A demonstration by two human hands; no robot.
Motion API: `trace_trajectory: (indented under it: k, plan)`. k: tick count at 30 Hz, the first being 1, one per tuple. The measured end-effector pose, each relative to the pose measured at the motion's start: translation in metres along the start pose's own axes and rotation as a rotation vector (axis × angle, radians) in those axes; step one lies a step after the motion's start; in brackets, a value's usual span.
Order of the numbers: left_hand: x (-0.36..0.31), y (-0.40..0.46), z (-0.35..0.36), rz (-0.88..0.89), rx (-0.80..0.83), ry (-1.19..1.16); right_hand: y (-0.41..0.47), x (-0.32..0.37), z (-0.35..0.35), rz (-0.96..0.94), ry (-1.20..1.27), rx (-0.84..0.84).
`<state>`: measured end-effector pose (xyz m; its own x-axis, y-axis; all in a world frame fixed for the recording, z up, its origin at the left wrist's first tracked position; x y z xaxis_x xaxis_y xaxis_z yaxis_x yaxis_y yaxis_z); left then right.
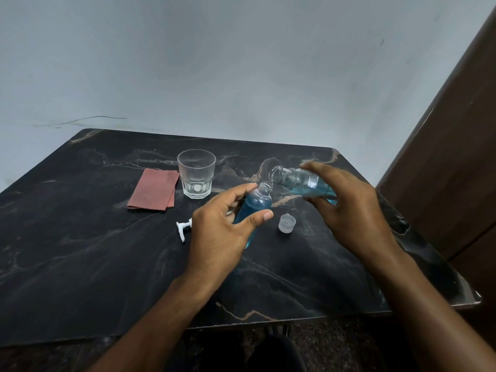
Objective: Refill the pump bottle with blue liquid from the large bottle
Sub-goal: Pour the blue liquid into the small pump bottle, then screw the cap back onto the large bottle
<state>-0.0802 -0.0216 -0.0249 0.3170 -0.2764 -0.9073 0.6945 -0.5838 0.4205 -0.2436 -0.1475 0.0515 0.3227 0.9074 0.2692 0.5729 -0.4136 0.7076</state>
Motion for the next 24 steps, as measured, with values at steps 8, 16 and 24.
trace_trajectory:
  k: [8, 16, 24]
  plan:
    - [0.015, 0.006, -0.012, -0.056, 0.034, 0.0, -0.011, -0.021, 0.008, 0.269, 0.387, -0.07]
    - [0.035, 0.006, -0.018, -0.118, 0.062, -0.029, -0.034, -0.042, 0.058, 0.547, 1.037, 0.0]
    - [0.042, 0.005, -0.02, -0.132, 0.082, 0.041, -0.047, -0.052, 0.087, 0.623, 1.148, 0.096]
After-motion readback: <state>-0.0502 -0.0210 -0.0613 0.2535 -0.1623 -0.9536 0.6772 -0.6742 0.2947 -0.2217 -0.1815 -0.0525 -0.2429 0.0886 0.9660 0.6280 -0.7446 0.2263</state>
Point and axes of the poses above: each hand's wrist, its own y-axis towards the middle knuckle, its own z-axis out of the palm, x = y × z, the point moved 9 cm from there along y, towards the middle knuckle, and after that the axes turned 3 degrees about -x, right-handed, at the moved point
